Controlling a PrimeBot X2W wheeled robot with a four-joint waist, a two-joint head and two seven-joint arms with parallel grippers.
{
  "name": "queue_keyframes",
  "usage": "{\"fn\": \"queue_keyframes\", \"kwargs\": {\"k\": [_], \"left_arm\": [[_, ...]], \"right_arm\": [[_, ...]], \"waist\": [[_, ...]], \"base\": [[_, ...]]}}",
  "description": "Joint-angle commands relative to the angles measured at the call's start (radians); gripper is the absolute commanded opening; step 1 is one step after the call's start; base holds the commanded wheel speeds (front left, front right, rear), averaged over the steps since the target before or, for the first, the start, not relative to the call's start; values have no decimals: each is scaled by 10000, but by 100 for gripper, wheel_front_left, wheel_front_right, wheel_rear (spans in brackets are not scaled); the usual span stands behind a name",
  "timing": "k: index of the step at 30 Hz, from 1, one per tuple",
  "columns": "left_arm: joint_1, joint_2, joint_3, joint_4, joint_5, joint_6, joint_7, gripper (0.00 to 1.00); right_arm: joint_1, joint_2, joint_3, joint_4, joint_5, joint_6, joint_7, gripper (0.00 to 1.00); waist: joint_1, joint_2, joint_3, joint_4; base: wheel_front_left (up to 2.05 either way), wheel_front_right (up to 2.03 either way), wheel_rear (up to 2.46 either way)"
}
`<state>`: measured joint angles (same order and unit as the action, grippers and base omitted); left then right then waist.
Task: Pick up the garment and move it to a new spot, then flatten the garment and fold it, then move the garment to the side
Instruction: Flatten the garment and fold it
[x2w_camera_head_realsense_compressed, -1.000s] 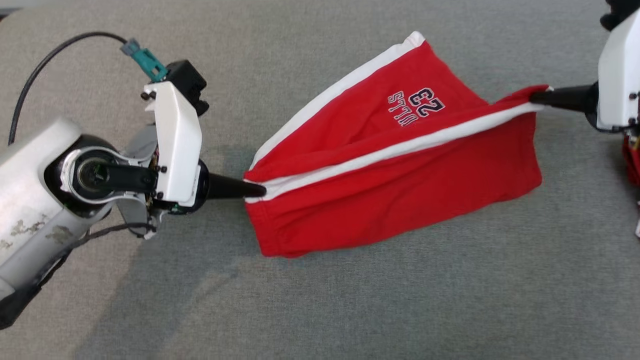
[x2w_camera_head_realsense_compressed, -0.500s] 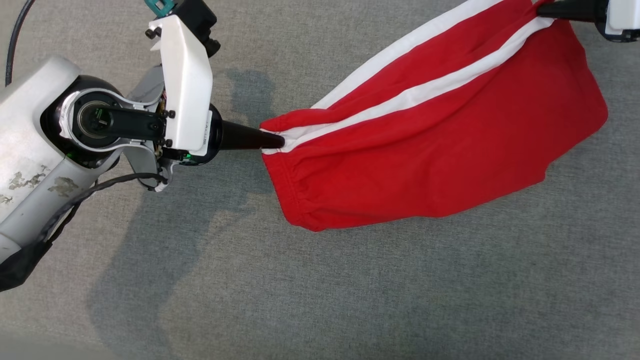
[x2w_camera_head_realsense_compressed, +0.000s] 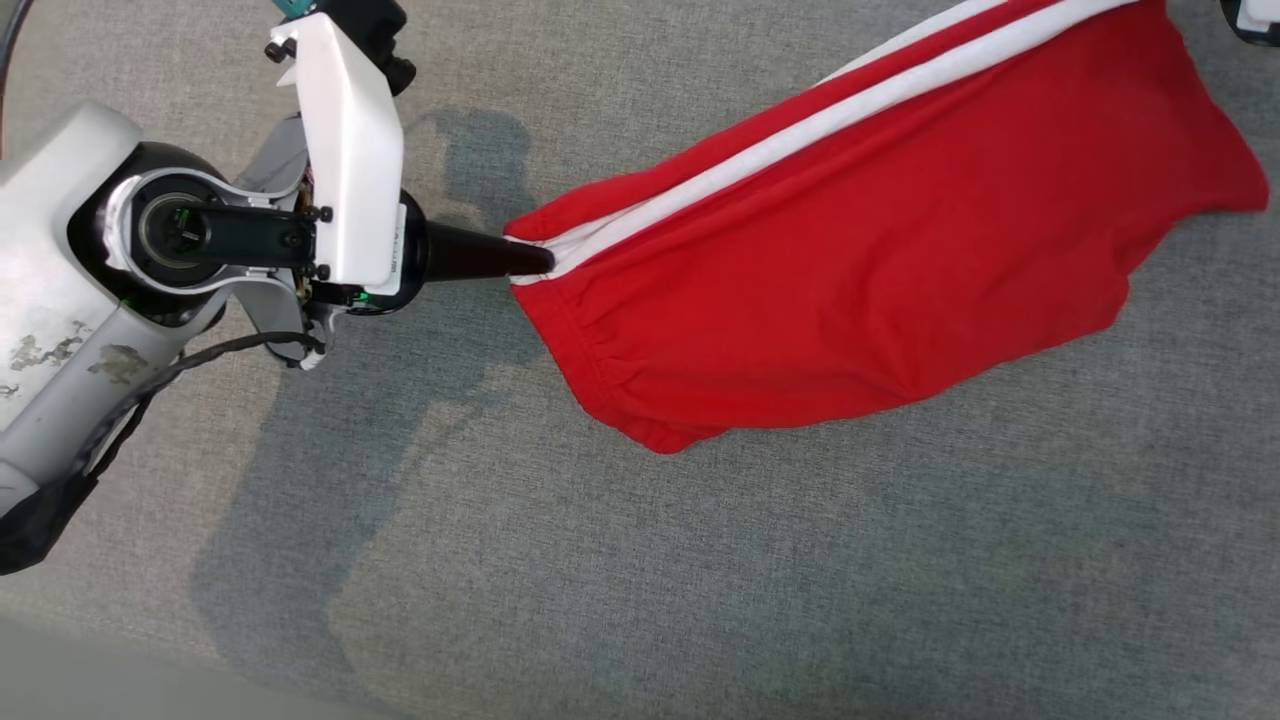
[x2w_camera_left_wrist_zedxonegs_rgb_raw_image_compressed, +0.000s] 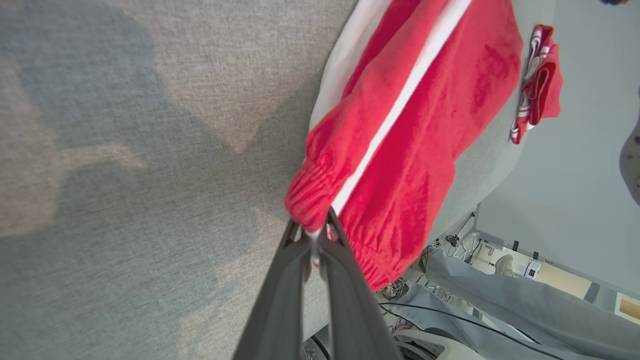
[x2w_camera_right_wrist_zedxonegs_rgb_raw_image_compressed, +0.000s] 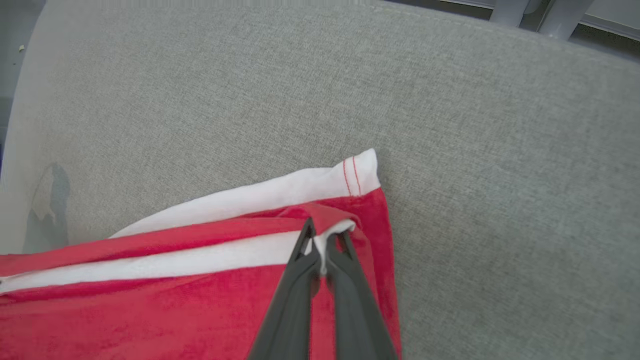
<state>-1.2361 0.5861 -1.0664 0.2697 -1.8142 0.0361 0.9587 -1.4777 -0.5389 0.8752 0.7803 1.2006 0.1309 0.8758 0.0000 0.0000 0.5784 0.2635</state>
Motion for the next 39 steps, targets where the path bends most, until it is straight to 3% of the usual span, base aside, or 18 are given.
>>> {"fn": "queue_keyframes", "kwargs": {"k": [1, 5, 6, 7, 8, 9, 17, 21, 23, 26, 30, 39], "left_arm": [[71, -33, 4, 54, 35, -48, -43, 0], [60, -190, -6, 147, 105, -116, -96, 2], [52, -203, 5, 184, 121, -135, -124, 33], [48, -216, 12, 225, 149, -156, -153, 96], [45, -226, 7, 267, 180, -171, -155, 100], [37, -228, -11, 313, 226, -180, -181, 100], [163, -105, -164, 691, 511, -245, -215, 100], [228, 127, -2, 763, 593, -457, -514, 100], [253, 378, 16, 739, 1037, -704, -980, 100], [613, 581, 80, 700, 1718, -989, -2127, 100], [1283, 815, 466, 790, 2477, -1019, -4322, 100], [3418, 1151, 1052, -13, 4231, 192, -9519, 100]], "right_arm": [[-76, 35, -92, -19, 92, 0, -151, 0], [-122, 51, -42, -33, -2, 0, -396, 0], [-130, 64, -24, 5, -62, -2, -484, 0], [-131, 93, -14, 65, -95, -2, -588, 5], [-125, 153, 5, 121, -125, 0, -675, 40], [-97, 211, 15, 169, -133, -2, -735, 100], [408, 457, 146, 145, -2, 0, -1342, 100], [874, 385, 219, -282, 41, 0, -2340, 100], [1132, 278, 160, -552, -55, 0, -3367, 100], [1774, 135, 283, -761, -255, 0, -4801, 100], [2583, 1, 371, -853, -469, 0, -6803, 100], [4149, 189, 655, -233, -521, 0, -9709, 100]], "waist": [[0, 0, 31, 29], [0, 0, 77, 31], [0, 0, 81, 20], [0, 0, 79, 5], [0, 0, 72, -12], [0, 0, 57, -32], [0, 0, -477, -233], [0, 0, -1103, -394], [0, 0, -1457, -489], [0, 0, -2004, -602], [0, 0, -2645, -729], [0, 0, -3293, -765]], "base": [[0, 0, 0], [0, 0, 0], [0, 0, 0], [0, 0, 0], [0, 0, 0], [0, 0, 0], [0, 0, 0], [0, 0, 0], [0, 0, 0], [0, 0, 0], [0, 0, 0], [0, 0, 0]]}}
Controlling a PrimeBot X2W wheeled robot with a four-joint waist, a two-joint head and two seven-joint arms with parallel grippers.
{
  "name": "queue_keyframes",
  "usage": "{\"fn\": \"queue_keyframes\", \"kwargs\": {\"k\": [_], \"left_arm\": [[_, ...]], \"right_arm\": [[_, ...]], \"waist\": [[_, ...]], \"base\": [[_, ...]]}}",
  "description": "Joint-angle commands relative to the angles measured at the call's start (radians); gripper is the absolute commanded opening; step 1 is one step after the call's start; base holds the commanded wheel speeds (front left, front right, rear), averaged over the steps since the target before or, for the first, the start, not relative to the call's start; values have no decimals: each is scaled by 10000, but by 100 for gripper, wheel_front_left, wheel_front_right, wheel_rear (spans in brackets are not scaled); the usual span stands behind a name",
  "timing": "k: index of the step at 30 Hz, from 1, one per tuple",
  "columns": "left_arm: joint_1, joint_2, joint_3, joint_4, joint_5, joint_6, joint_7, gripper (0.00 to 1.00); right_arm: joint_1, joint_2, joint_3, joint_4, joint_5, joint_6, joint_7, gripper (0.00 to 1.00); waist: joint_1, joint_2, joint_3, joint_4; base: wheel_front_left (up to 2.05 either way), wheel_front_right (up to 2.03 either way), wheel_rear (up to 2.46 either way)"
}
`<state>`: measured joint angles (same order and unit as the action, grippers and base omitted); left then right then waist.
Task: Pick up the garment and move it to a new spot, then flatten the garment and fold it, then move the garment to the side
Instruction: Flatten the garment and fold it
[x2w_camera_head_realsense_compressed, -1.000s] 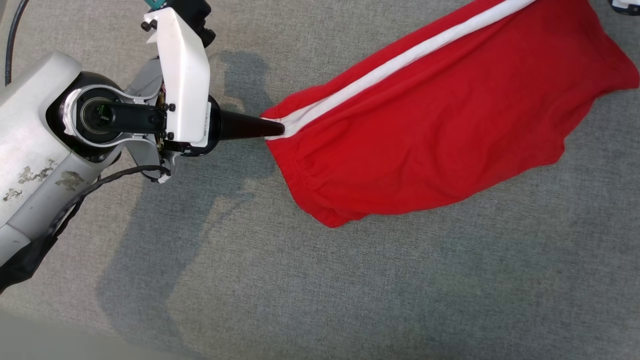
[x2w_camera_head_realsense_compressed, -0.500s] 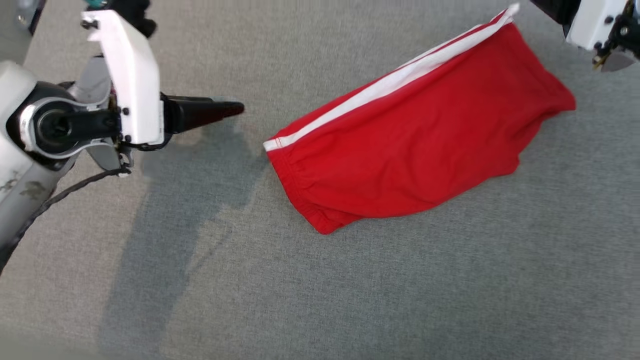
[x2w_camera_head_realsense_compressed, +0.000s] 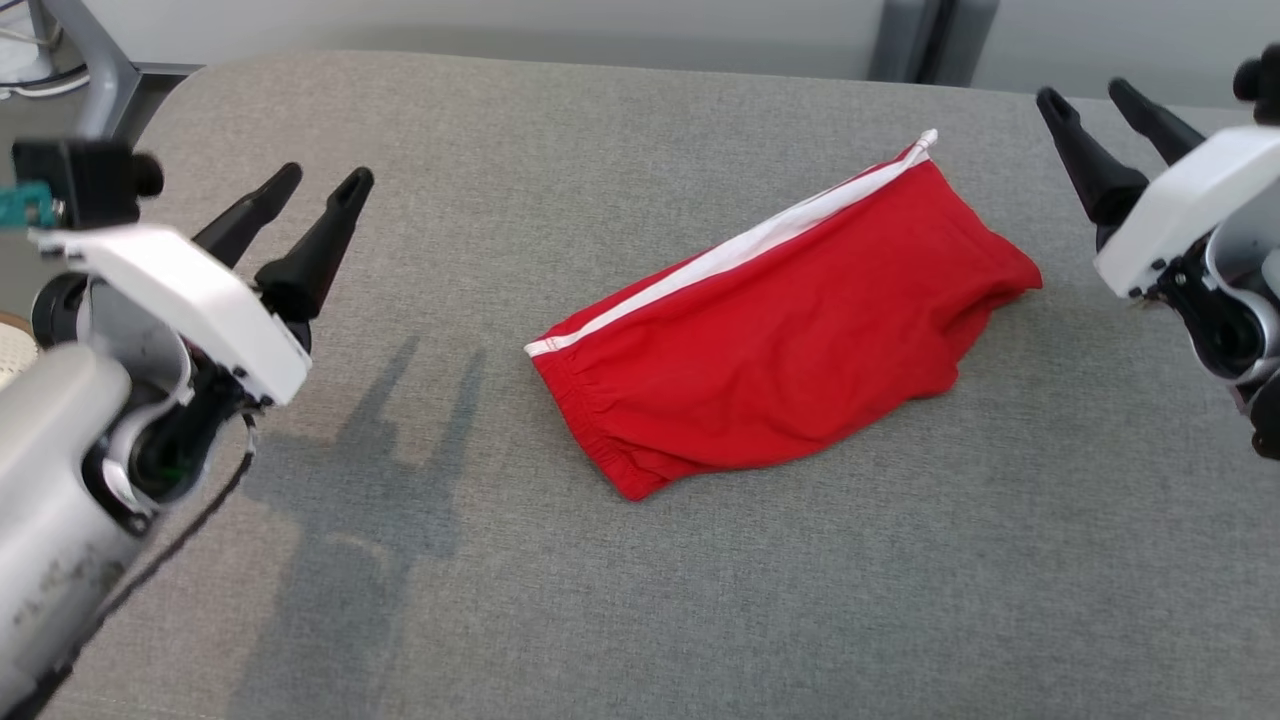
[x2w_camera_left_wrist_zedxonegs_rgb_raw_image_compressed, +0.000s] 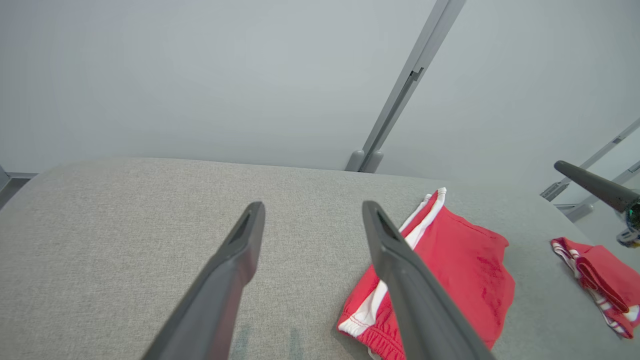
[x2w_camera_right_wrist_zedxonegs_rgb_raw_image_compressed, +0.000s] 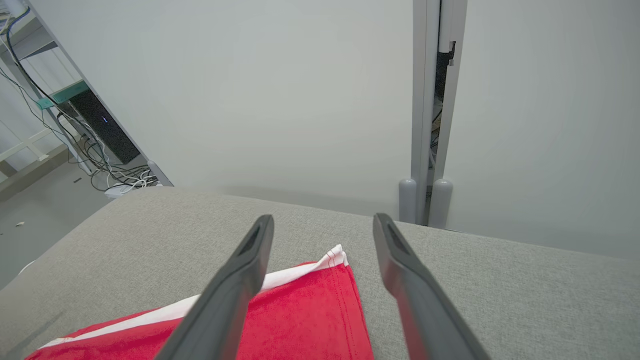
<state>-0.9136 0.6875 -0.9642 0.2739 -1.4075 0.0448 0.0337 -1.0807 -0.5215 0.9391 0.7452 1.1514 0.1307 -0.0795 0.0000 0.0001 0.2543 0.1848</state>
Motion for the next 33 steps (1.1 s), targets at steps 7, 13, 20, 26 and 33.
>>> {"fn": "queue_keyframes", "kwargs": {"k": [7, 13, 20, 26, 33], "left_arm": [[1923, 61, 515, -1224, 1724, 1312, -2915, 100], [4447, -1733, 3455, -2626, 4836, 1955, -2974, 100], [6078, -3433, 4635, -2879, 6751, 1217, -2978, 100], [6689, -4406, 5386, -2736, 8558, 437, -2975, 100], [7390, -5684, 6724, -2274, 9746, -529, -2974, 100]], "right_arm": [[550, 184, 363, 1054, 287, 2, -429, 100], [297, 178, 612, 2011, 644, 2, -165, 100], [184, -3, 698, 2653, 1177, 2, 797, 100], [-50, -179, 720, 3286, 1441, 2, 1358, 100], [-15, -197, 831, 3194, 1875, 2, 2325, 100]], "waist": [[0, -1, 125, 417], [0, -1, 483, 1089], [0, -1, 717, 1556], [0, -1, 981, 1780], [0, -1, 1251, 1832]], "base": [[0, 0, 0], [0, 0, 0], [0, 0, 0], [0, 0, 0], [0, 0, 0]]}}
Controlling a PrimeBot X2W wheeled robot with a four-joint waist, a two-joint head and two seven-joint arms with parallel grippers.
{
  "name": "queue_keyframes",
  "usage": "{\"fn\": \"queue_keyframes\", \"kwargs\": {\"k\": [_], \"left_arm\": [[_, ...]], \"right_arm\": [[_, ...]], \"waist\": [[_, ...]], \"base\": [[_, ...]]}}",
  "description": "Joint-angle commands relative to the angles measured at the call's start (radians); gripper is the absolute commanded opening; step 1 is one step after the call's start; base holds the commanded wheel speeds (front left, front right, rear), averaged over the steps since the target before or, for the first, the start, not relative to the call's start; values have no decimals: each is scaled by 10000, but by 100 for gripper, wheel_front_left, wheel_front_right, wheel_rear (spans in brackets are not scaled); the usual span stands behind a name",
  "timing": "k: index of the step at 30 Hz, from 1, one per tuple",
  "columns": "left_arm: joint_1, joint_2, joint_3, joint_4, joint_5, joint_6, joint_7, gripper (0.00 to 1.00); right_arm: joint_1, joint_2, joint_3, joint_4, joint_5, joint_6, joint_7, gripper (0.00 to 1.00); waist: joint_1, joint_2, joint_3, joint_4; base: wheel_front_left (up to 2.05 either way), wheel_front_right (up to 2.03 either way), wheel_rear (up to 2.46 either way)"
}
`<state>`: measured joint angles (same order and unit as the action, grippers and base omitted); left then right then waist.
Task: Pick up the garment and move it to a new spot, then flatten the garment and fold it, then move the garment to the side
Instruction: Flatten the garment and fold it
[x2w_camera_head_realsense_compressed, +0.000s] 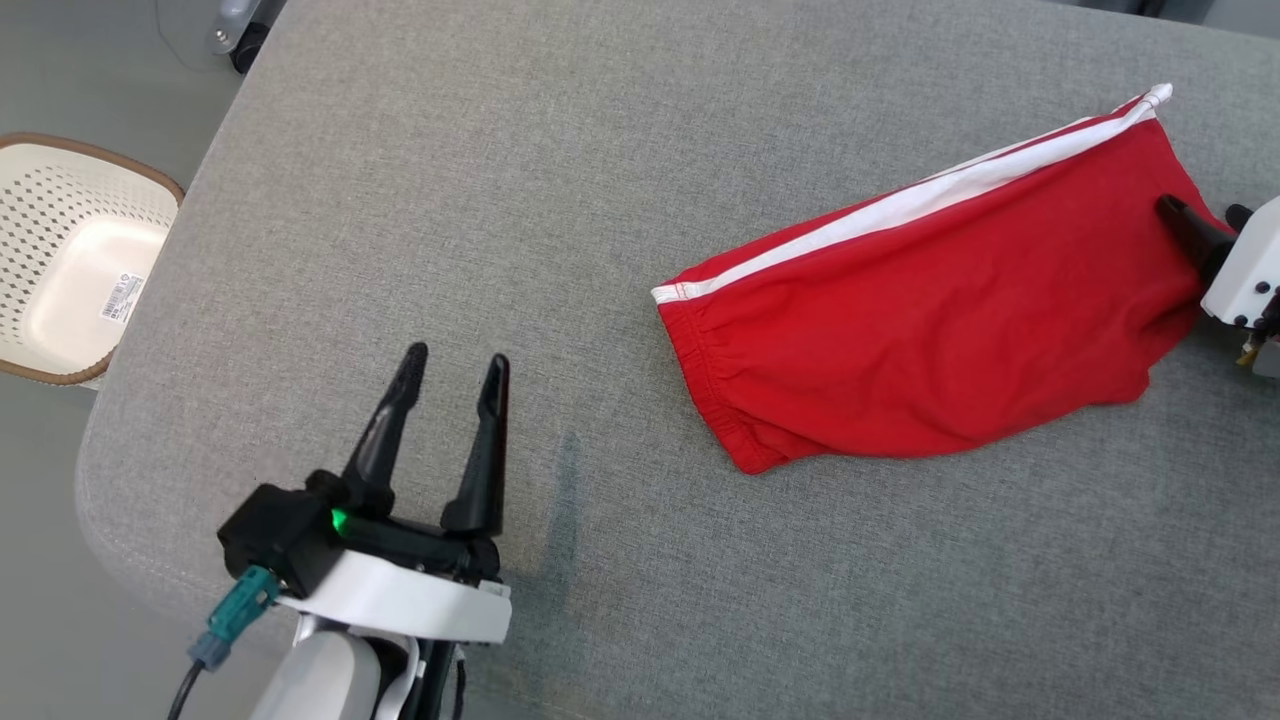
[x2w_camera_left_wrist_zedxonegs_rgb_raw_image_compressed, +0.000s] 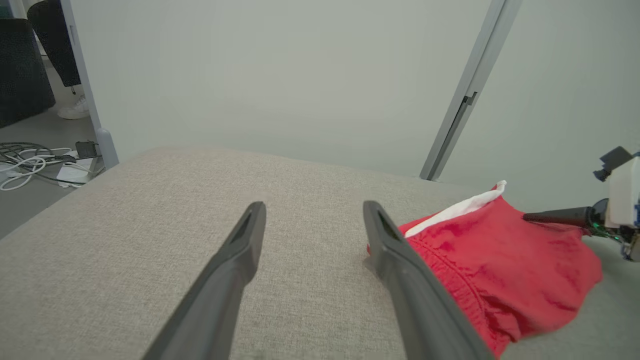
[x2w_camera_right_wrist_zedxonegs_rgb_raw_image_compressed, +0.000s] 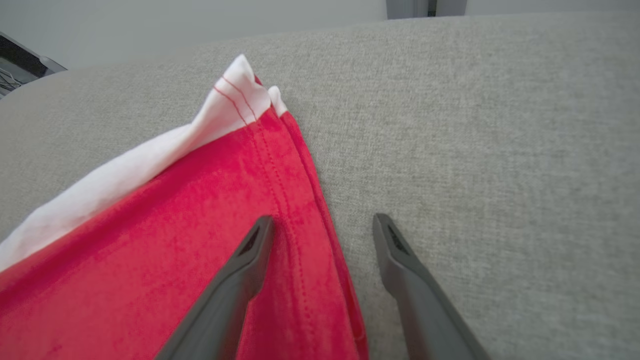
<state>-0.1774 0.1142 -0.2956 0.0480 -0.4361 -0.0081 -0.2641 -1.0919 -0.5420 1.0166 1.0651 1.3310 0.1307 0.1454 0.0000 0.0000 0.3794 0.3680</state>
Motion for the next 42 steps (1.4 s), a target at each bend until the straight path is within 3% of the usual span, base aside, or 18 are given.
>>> {"fn": "queue_keyframes", "kwargs": {"k": [1, 3, 5, 6, 7, 18, 32, 42], "left_arm": [[224, -210, 220, 123, 251, -359, 4, 100], [296, -389, 351, 196, 456, -589, 3, 100], [360, -500, 442, 249, 605, -743, 3, 100], [375, -534, 480, 268, 644, -815, 3, 100], [378, -557, 504, 270, 688, -873, 3, 100], [483, -617, 472, 406, 728, -1047, 3, 100], [924, -620, 839, 627, 1164, -1110, 4, 100], [1027, -612, 704, 764, 1045, -1139, 3, 100]], "right_arm": [[203, 36, 85, -67, 203, 2, 296, 100], [277, 16, 104, -212, 323, 2, 471, 100], [322, 15, 114, -425, 429, 2, 550, 76], [313, 8, 94, -517, 480, 3, 541, 12], [300, -6, 98, -639, 512, 3, 524, 0], [800, -32, -261, -794, 1056, 2, -825, 0], [2378, -339, -725, -1605, 1958, 2, -1887, 0], [2211, -380, -556, -845, 1552, 2, -2441, 0]], "waist": [[0, 0, 21, 8], [0, 0, 34, 30], [0, 0, 31, 49], [0, 0, 24, 57], [0, 0, 16, 64], [0, 0, -588, -222], [0, 0, -1661, -1559], [0, 0, -1943, -1731]], "base": [[0, 0, 0], [0, 0, 0], [0, 0, 0], [0, 0, 0], [0, 0, 0], [0, 0, 0], [0, 0, 0], [0, 0, 0]]}}
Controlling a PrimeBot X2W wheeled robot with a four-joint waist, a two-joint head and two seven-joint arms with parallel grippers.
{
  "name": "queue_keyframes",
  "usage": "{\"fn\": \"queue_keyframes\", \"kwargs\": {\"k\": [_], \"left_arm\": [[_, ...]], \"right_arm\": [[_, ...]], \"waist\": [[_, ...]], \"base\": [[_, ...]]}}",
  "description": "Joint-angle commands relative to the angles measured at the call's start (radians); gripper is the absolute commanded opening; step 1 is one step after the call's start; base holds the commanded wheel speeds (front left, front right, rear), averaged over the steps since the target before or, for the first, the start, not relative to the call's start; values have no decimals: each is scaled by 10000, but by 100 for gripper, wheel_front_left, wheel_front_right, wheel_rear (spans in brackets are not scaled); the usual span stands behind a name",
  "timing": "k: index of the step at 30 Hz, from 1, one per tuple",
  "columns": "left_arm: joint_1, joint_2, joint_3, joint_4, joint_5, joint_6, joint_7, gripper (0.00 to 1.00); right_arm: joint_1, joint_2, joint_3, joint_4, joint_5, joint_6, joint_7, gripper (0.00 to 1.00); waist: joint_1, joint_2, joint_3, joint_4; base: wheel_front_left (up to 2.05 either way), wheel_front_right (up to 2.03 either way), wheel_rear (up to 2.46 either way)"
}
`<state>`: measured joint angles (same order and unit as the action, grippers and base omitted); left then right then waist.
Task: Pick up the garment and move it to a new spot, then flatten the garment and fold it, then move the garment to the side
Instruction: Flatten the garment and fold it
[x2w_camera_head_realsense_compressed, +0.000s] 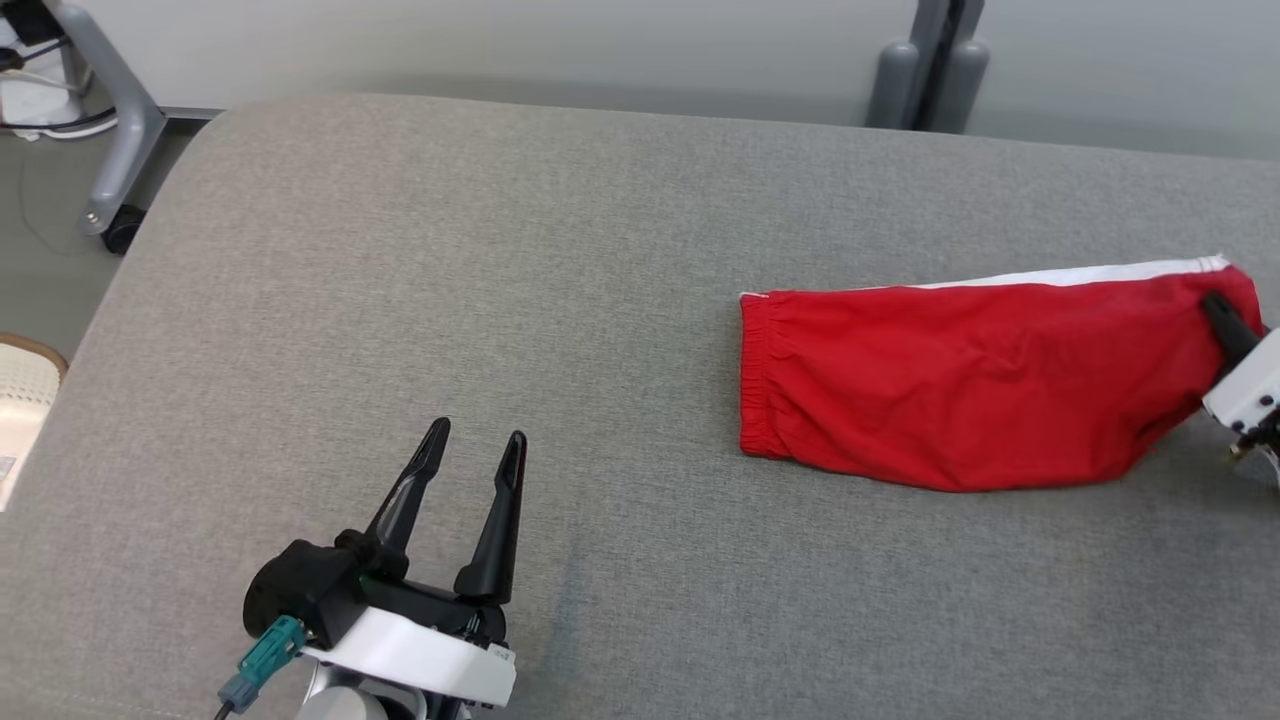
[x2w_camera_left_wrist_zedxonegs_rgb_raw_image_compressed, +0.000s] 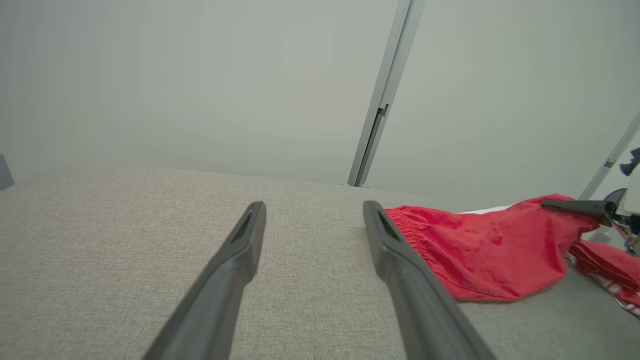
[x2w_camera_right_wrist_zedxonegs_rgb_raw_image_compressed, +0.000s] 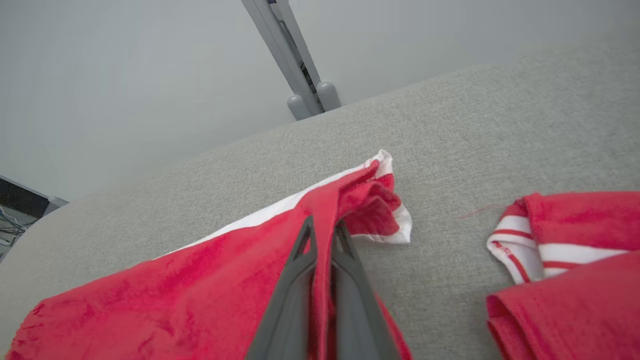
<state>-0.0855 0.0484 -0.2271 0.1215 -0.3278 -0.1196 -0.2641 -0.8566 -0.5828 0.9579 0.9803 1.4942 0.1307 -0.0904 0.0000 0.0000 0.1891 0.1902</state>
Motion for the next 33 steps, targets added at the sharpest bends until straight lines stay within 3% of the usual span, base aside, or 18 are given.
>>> {"fn": "queue_keyframes", "kwargs": {"k": [1, 9, 16, 26, 33], "left_arm": [[130, 44, 8, 51, -74, -19, 3, 100], [282, 41, -126, 199, -338, 77, 3, 100], [359, 38, -197, 260, -429, 125, 3, 100], [304, 39, -285, 375, -524, 154, 3, 100], [264, 40, -268, 443, -491, 153, 3, 100]], "right_arm": [[-219, 65, 59, 71, -130, 2, -143, 0], [-694, 619, 657, 11, -870, 2, -379, 0], [-874, 1529, 1232, -196, -1283, 2, -240, 0], [-780, 3005, 1718, 858, -1379, 2, 311, 0], [-888, 3590, 1926, 1385, -1457, 2, 548, 0]], "waist": [[0, 0, -85, 91], [0, 0, -553, 660], [0, 0, -752, 1158], [0, 0, -691, 1801], [0, 0, -727, 1877]], "base": [[0, 0, 0], [0, 0, 0], [0, 0, 0], [0, 0, 0], [0, 0, 0]]}}
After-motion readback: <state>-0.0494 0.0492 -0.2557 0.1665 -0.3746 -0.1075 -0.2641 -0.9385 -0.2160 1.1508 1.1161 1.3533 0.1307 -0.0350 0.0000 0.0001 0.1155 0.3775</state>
